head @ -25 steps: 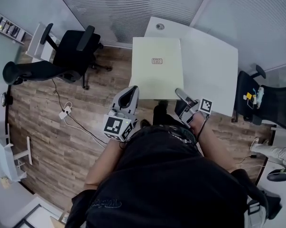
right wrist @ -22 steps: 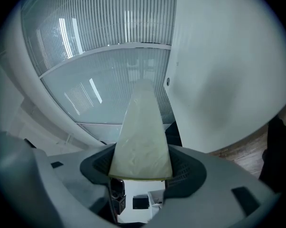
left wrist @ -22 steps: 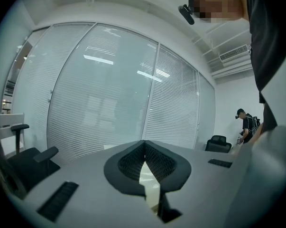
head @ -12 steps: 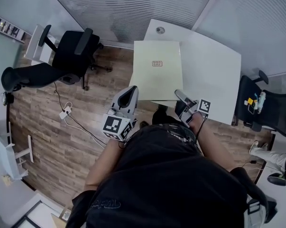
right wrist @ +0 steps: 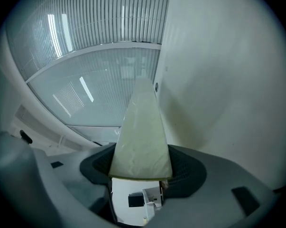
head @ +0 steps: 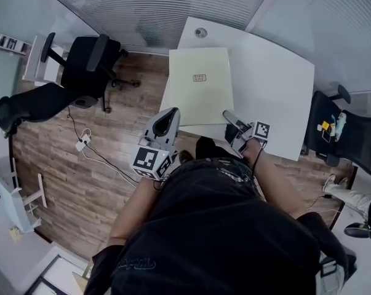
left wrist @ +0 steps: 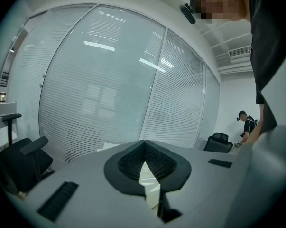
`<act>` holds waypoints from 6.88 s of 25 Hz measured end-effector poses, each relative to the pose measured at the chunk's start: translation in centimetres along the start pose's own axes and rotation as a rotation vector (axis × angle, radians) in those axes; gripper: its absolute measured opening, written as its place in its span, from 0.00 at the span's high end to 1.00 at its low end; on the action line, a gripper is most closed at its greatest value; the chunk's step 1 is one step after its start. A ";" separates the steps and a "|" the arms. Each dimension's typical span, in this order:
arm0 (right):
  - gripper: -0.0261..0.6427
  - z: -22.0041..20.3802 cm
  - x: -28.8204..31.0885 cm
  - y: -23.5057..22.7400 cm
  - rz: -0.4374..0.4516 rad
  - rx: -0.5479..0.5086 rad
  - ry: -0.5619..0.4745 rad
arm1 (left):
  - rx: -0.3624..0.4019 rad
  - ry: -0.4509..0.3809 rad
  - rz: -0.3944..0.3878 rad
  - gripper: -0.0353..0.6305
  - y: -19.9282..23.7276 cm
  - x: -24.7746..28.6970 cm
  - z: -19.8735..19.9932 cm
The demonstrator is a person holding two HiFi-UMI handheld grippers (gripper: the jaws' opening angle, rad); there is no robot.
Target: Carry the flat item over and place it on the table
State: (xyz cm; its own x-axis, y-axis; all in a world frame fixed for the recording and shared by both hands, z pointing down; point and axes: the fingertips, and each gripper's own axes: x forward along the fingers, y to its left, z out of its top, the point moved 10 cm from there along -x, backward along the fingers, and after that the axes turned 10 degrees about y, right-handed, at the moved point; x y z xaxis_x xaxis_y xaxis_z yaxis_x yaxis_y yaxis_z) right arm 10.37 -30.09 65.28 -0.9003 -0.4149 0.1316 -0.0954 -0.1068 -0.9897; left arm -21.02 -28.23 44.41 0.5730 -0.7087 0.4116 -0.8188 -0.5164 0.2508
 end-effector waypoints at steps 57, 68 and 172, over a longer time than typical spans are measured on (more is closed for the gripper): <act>0.64 2.6 -0.8 -0.9 -0.799 -0.817 0.149 | -0.015 0.052 0.016 0.93 0.0 2.9 -0.7; 0.88 -0.8 0.3 4.6 -0.802 -0.973 0.071 | 0.017 0.003 -0.025 0.93 -1.2 -1.0 -1.1; 0.93 -30.5 -23.7 15.9 -0.504 -1.189 -0.004 | 0.059 0.011 -0.062 0.93 -27.9 -22.6 -15.7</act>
State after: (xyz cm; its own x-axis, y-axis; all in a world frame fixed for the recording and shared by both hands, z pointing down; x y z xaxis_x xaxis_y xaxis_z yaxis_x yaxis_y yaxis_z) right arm 17.27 5.56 44.68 -0.6536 -0.5670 0.5013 -0.7413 0.6131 -0.2731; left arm -11.64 9.70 41.87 0.6219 -0.6692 0.4068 -0.7781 -0.5867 0.2243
